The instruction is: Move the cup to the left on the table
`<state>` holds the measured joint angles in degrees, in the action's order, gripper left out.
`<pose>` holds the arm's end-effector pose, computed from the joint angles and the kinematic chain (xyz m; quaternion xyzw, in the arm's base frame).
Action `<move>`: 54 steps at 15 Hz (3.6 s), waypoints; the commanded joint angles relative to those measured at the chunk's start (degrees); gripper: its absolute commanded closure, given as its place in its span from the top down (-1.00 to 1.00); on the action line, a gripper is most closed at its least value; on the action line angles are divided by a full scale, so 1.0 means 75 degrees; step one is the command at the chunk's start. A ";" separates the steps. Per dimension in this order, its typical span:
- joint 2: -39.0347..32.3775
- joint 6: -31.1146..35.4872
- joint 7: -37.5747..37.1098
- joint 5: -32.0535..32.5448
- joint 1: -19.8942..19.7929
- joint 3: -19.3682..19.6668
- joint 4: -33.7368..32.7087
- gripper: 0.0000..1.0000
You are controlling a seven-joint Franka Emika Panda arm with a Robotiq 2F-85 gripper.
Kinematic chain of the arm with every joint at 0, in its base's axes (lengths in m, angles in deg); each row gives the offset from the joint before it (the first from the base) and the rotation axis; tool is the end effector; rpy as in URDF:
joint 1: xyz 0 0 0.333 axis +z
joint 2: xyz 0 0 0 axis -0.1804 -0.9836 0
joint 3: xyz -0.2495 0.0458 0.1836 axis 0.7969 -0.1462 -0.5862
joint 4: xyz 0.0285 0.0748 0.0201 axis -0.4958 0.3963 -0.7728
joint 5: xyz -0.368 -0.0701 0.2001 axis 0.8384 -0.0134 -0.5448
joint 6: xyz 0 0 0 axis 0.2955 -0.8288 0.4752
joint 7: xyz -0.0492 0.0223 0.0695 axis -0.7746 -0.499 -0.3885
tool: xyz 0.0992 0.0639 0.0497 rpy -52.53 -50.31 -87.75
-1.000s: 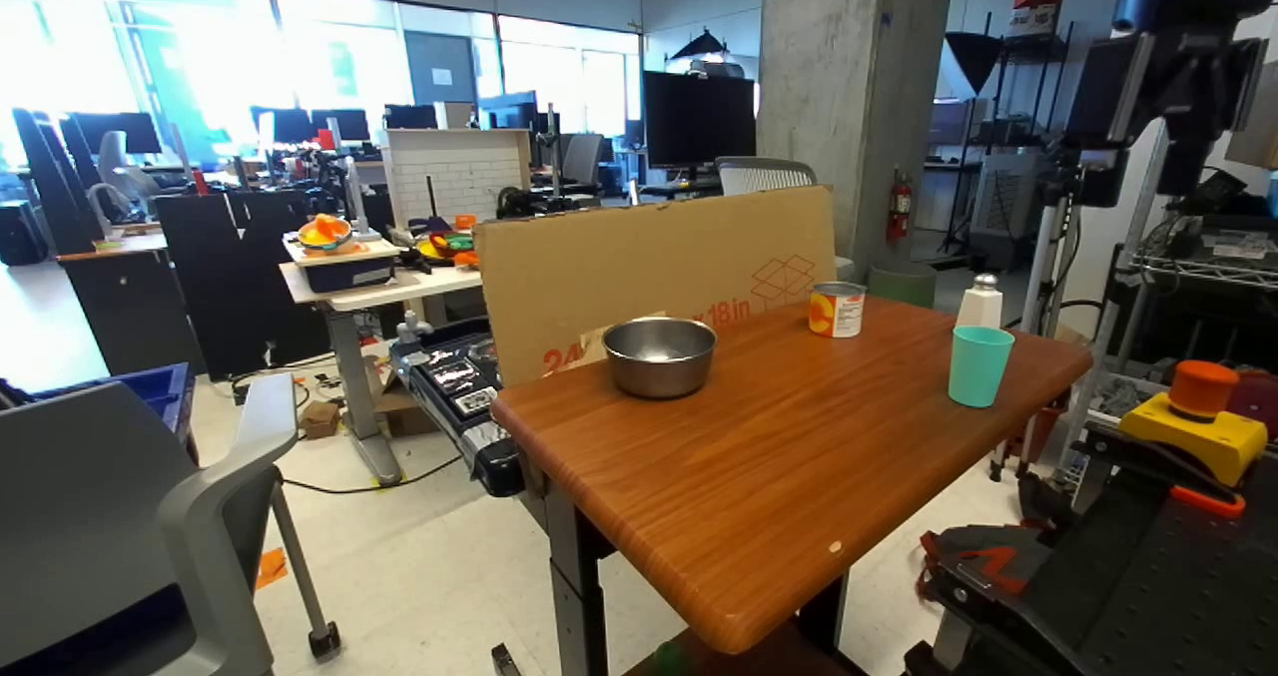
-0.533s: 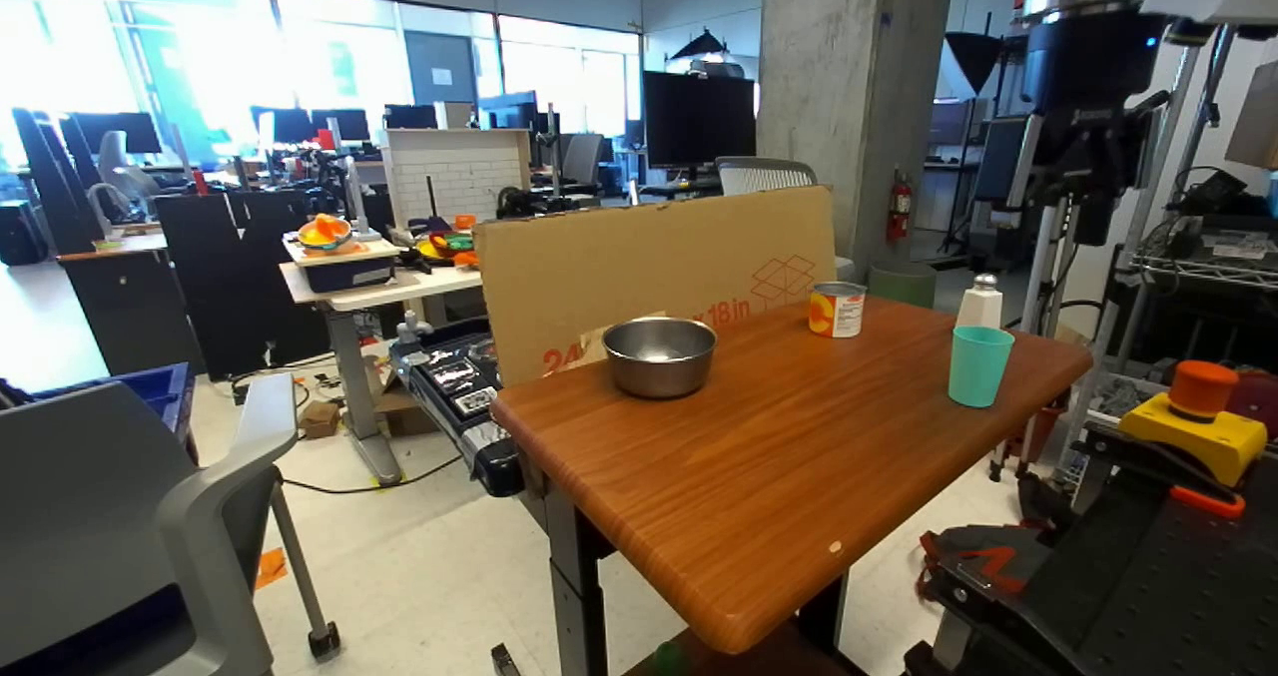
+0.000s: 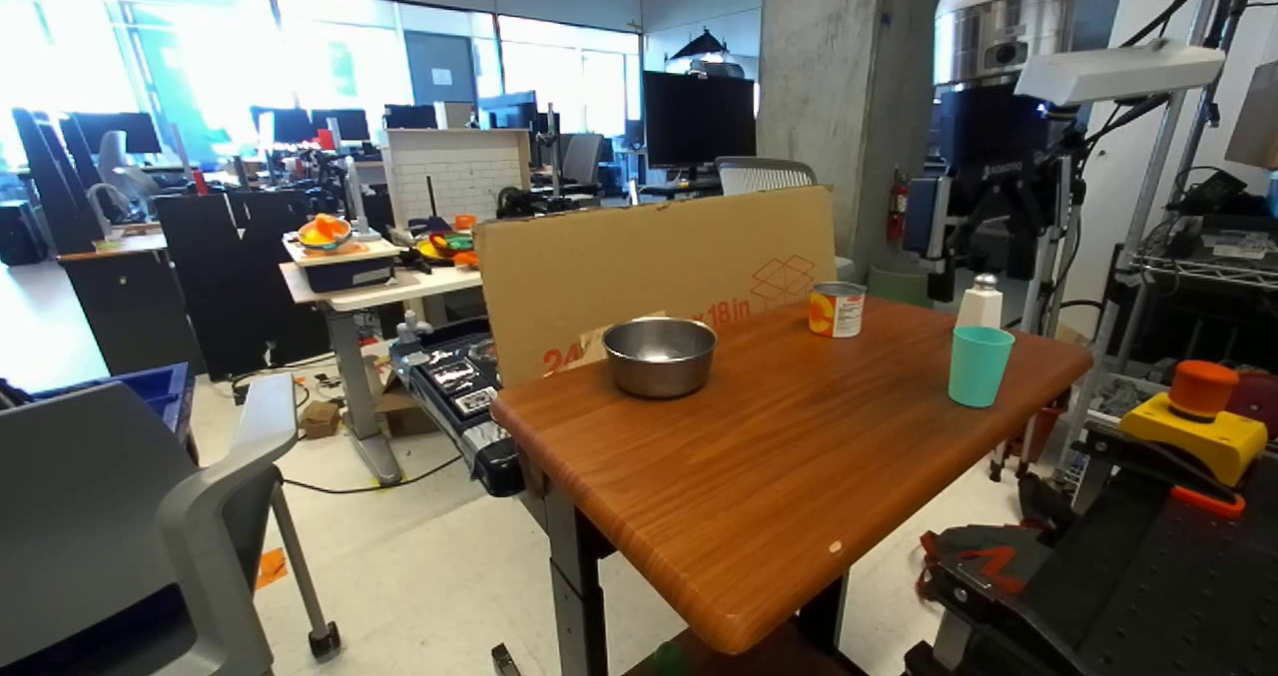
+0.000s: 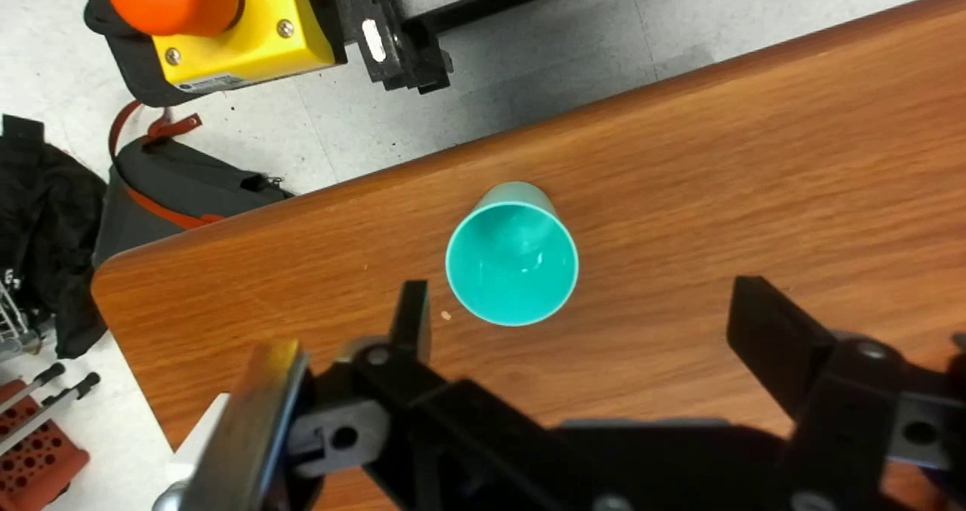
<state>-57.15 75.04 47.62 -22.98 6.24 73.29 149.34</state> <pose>0.4861 -0.0446 0.2180 0.9903 -0.1226 -0.0339 0.0563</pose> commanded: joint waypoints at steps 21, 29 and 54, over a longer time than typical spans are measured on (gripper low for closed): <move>-0.1828 -0.0496 -0.0866 -0.0074 0.0900 0.0509 -0.1421 -0.72; -0.0682 -0.1049 -0.0733 -0.0728 0.0928 0.0271 -0.1059 -0.98; -0.2840 -0.0377 -0.0248 0.0505 0.2266 -0.0672 -0.2644 -0.98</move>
<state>-75.81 72.64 43.82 -20.20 22.01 67.15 132.05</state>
